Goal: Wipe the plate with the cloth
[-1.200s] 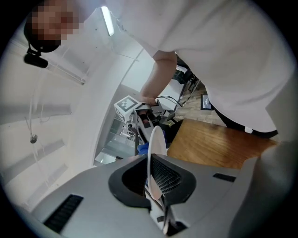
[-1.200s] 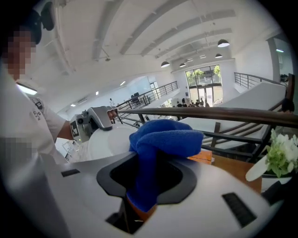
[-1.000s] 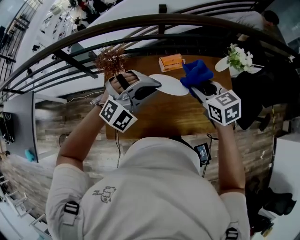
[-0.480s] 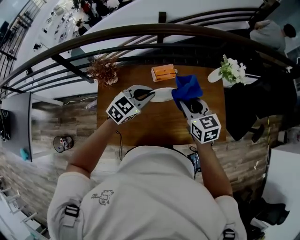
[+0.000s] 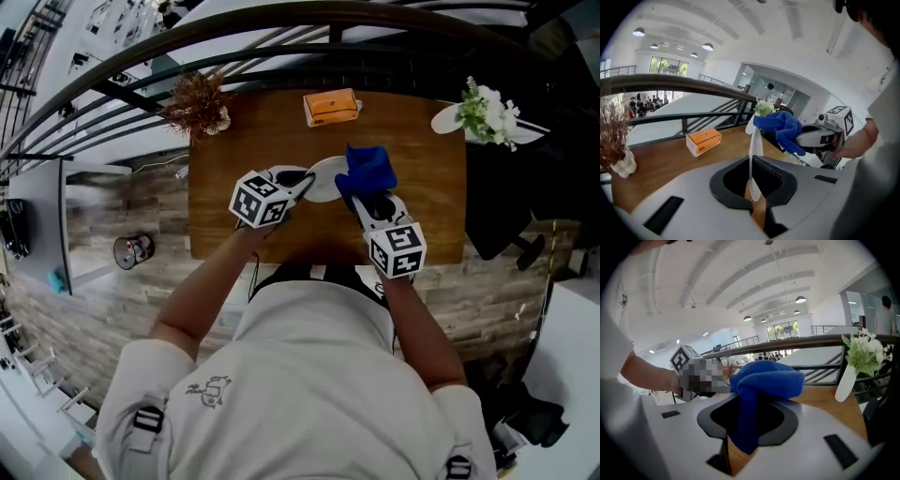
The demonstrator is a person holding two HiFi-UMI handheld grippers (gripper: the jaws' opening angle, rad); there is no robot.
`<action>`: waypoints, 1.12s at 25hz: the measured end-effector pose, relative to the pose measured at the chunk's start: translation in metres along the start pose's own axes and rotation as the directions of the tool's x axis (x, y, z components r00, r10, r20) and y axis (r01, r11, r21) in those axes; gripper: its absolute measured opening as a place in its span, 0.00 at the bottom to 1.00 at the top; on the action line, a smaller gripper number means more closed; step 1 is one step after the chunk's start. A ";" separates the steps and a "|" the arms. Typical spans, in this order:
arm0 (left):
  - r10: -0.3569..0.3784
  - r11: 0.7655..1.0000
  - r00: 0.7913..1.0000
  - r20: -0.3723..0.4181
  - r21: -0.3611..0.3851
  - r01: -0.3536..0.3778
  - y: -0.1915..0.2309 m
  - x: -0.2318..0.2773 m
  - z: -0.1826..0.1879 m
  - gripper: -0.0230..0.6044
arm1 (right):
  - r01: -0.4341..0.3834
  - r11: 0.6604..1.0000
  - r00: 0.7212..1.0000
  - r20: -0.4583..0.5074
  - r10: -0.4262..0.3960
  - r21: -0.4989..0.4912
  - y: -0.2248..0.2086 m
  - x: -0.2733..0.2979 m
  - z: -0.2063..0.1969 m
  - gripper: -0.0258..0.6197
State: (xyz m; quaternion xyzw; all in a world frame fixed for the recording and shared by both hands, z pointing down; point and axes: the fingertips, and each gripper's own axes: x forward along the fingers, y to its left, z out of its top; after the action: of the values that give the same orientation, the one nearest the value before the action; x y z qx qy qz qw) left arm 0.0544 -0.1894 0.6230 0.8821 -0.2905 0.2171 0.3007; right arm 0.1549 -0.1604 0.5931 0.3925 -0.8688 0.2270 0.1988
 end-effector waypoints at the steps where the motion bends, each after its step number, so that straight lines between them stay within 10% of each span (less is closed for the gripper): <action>1: 0.005 1.000 1.000 -0.011 -0.023 -0.005 0.001 0.005 -0.010 0.06 | -0.009 1.000 1.000 -0.013 0.009 0.010 -0.001 0.004 -0.009 0.22; 9: 0.005 0.927 1.000 -0.002 -0.374 -0.006 0.015 0.055 -0.088 0.06 | -0.046 0.996 0.992 -0.115 0.055 0.080 -0.018 0.038 -0.080 0.22; 20: 0.023 0.697 0.999 0.041 -0.717 0.013 0.025 0.100 -0.175 0.06 | -0.081 0.991 0.971 -0.215 0.104 0.110 -0.024 0.063 -0.151 0.22; 28: 0.044 0.688 0.998 0.047 -0.726 0.004 0.034 0.119 -0.186 0.07 | -0.071 0.992 0.966 -0.242 0.094 0.101 -0.036 0.071 -0.172 0.22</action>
State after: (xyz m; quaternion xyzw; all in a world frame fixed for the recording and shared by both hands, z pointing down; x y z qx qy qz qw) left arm 0.0815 -0.1350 0.8382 0.6945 -0.3711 0.0613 0.6134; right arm 0.1677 -0.1287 0.7796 0.3335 -0.8417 0.3217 0.2772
